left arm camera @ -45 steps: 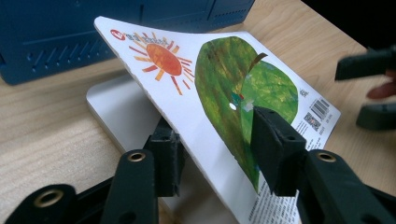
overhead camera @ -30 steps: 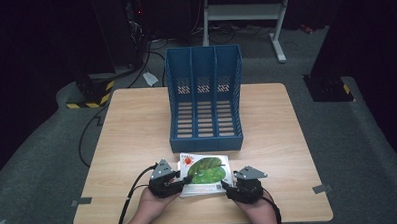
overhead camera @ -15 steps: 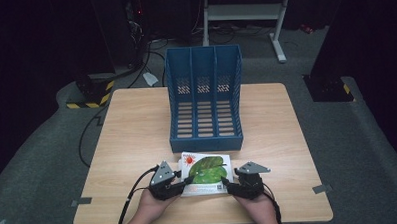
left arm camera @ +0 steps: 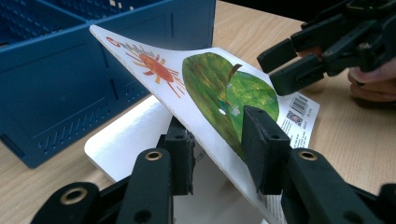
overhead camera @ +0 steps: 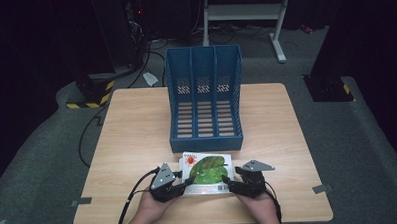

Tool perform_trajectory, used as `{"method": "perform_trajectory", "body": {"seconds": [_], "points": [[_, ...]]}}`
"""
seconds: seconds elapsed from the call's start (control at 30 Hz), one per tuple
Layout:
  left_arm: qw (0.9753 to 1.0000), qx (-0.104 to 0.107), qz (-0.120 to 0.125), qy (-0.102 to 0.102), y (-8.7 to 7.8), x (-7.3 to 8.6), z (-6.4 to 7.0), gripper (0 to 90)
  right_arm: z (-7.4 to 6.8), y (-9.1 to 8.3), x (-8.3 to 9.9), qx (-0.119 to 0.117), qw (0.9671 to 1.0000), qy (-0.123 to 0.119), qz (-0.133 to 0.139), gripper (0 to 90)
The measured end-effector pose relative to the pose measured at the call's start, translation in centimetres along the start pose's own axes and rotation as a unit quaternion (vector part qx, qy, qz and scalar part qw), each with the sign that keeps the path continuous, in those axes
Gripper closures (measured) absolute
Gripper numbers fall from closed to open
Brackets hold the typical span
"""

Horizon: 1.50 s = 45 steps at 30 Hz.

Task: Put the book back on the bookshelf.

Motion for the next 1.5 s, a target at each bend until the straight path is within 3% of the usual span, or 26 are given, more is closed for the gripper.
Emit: {"method": "perform_trajectory", "body": {"seconds": [0.1, 0.43, 0.53, 0.77, 0.8, 0.97, 1.03, 1.3, 1.5], "points": [[0.9992, -0.01, 0.013, 0.037, -0.3, -0.1, 0.5, 64.6, 0.3, 0.1, -0.4, -0.017, 0.9998, 0.007, 0.004, 30.5], [0.998, -0.014, 0.023, 0.058, -0.5, -0.1, 0.7, 64.9, 0.0, 1.1, -0.5, -0.041, 0.9988, 0.022, -0.015, 22.2], [0.9977, -0.016, 0.025, 0.061, -0.6, 0.0, 0.9, 65.3, 0.2, 1.4, -0.6, -0.062, 0.9967, 0.049, -0.016, 20.5], [0.9972, -0.017, 0.024, 0.069, -0.6, 0.1, 1.0, 65.5, 0.3, 1.8, -0.6, -0.083, 0.9949, 0.055, -0.015, 19.4], [0.9973, -0.017, 0.024, 0.067, -0.6, 0.1, 1.0, 65.5, 0.3, 1.9, -0.6, -0.09, 0.9936, 0.066, -0.018, 18.9], [0.9971, -0.019, 0.023, 0.07, -0.6, 0.1, 0.9, 65.4, -0.1, 2.1, -0.5, -0.1, 0.9928, 0.062, -0.021, 20.0], [0.9975, -0.019, 0.02, 0.066, -0.6, 0.1, 0.9, 65.4, -0.1, 2.1, -0.5, -0.096, 0.9934, 0.058, -0.021, 20.1], [0.9995, -0.027, 0.0, 0.016, -0.2, 0.4, 0.5, 65.3, 0.0, 1.5, -0.7, -0.068, 0.996, 0.057, -0.011, 26.0], [0.999, -0.037, -0.011, -0.021, -0.1, 0.5, 0.2, 65.0, 0.0, 1.0, -1.1, -0.047, 0.9977, 0.049, 0.003, 30.1]]}}
Point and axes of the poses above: each handheld gripper's, and its own axes: y roughly forward along the jaws, x roughly out of its underside, z roughly to its right, the point moved 9 cm from there along y, roughly forward along the jaws, and after that the axes turned 1 degree about -x, right-handed, at the moved point
